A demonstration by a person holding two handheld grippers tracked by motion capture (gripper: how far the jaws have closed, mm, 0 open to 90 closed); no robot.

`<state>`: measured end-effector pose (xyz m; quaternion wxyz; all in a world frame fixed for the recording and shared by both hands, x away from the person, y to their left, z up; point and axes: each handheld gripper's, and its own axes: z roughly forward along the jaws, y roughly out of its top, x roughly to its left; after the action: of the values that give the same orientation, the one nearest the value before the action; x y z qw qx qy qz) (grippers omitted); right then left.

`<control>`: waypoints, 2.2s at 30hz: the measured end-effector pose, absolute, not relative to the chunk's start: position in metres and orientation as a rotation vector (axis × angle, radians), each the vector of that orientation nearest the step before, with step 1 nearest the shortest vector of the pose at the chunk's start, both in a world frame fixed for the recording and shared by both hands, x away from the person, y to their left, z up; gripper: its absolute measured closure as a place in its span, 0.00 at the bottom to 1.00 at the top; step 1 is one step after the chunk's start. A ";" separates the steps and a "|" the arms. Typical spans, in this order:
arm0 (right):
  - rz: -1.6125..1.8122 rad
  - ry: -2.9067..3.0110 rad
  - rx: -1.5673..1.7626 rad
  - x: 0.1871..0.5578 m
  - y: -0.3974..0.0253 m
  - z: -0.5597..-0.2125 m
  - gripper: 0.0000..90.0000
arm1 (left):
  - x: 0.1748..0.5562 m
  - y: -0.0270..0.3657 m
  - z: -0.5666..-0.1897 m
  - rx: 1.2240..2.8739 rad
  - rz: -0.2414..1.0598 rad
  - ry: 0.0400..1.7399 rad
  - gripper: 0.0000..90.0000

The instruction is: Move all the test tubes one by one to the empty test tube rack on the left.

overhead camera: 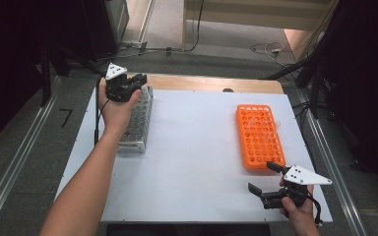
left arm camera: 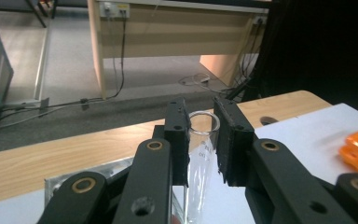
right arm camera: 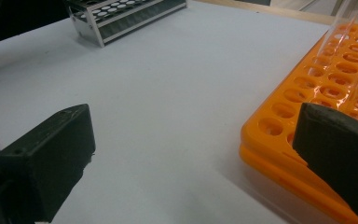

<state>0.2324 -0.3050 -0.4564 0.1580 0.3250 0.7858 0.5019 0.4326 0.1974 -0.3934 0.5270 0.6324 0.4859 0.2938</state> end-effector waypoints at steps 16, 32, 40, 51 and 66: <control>1.454 2.246 0.929 0.233 -0.309 -0.457 0.00 | 0.472 0.192 -0.399 1.475 0.816 1.237 0.84; 1.465 2.250 0.925 0.234 -0.309 -0.457 0.00 | 0.483 0.190 -0.416 1.539 0.796 1.296 0.83; 1.463 2.253 0.923 0.234 -0.307 -0.457 0.00 | 0.487 0.190 -0.424 1.566 0.746 1.323 0.83; 1.465 2.246 0.931 0.235 -0.307 -0.457 0.00 | 0.489 0.192 -0.425 1.567 0.679 1.340 0.65; 1.446 2.223 0.965 0.240 -0.307 -0.454 0.00 | 0.446 0.189 -0.405 1.548 0.552 1.246 0.27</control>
<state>0.2400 -0.3068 -0.4544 0.1591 0.3375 0.7777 0.5059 0.4462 0.1885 -0.4047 0.5138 0.6441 0.5182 0.2294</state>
